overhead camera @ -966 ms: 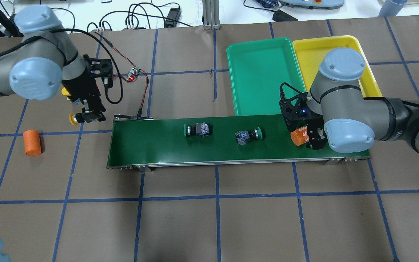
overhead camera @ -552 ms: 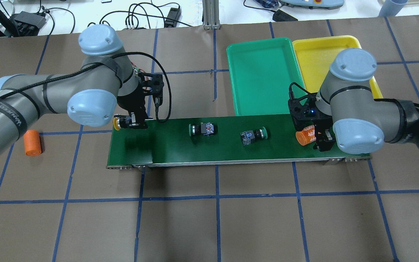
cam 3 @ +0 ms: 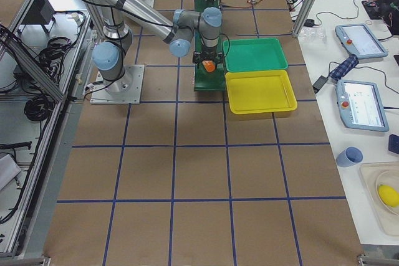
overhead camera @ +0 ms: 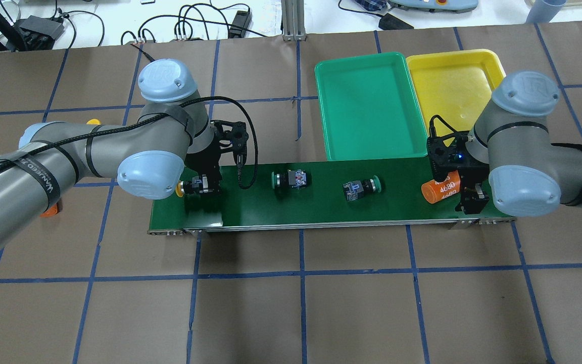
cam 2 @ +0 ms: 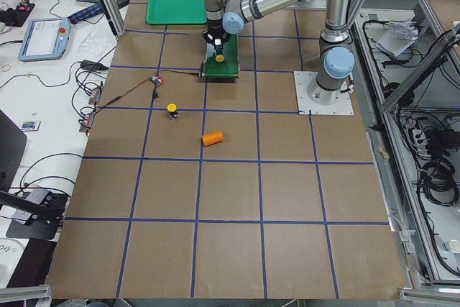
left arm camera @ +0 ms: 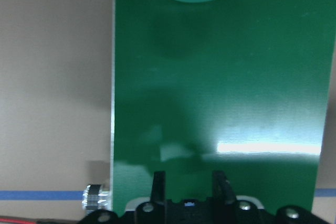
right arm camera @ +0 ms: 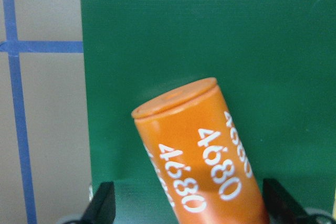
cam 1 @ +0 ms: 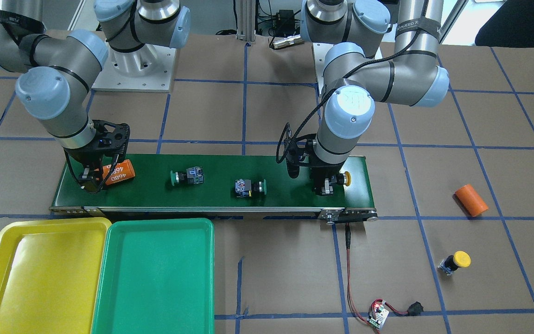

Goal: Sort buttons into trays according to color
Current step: 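Place another button on the belt with the left gripper and withdraw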

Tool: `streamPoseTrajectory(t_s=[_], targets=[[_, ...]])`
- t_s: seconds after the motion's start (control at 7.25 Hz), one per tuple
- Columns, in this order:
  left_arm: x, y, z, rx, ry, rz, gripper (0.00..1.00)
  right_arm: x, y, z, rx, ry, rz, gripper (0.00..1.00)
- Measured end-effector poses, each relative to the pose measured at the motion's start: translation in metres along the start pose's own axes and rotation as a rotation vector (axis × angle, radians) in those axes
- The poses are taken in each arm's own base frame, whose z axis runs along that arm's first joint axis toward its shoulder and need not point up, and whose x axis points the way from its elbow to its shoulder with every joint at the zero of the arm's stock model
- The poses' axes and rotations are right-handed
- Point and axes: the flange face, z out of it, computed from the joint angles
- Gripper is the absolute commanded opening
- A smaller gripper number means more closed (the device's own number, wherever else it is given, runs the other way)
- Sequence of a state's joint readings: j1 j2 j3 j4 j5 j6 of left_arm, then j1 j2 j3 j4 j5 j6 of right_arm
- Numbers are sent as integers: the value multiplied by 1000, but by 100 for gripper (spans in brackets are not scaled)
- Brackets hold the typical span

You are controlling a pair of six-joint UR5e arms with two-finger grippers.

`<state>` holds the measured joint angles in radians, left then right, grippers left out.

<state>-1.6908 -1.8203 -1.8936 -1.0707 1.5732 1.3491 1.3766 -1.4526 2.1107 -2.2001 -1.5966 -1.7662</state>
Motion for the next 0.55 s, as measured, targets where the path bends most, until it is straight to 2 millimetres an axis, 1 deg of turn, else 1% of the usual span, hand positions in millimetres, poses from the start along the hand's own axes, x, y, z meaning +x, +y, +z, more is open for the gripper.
streamPoseTrajectory(t_s=[0.14, 0.28, 0.41, 0.55], targets=[[-2, 2, -8, -1, -20, -22, 100, 0, 2, 0, 1, 4, 6, 100], [-12, 9, -25, 3, -54, -45, 100, 0, 2, 0, 2, 7, 11, 100], [-34, 26, -49, 15, -96, -92, 100, -1, 2, 0, 3, 7, 21, 100], [-62, 51, -68, 31, -131, -157, 100, -1, 1, 1, 4, 5, 34, 100]])
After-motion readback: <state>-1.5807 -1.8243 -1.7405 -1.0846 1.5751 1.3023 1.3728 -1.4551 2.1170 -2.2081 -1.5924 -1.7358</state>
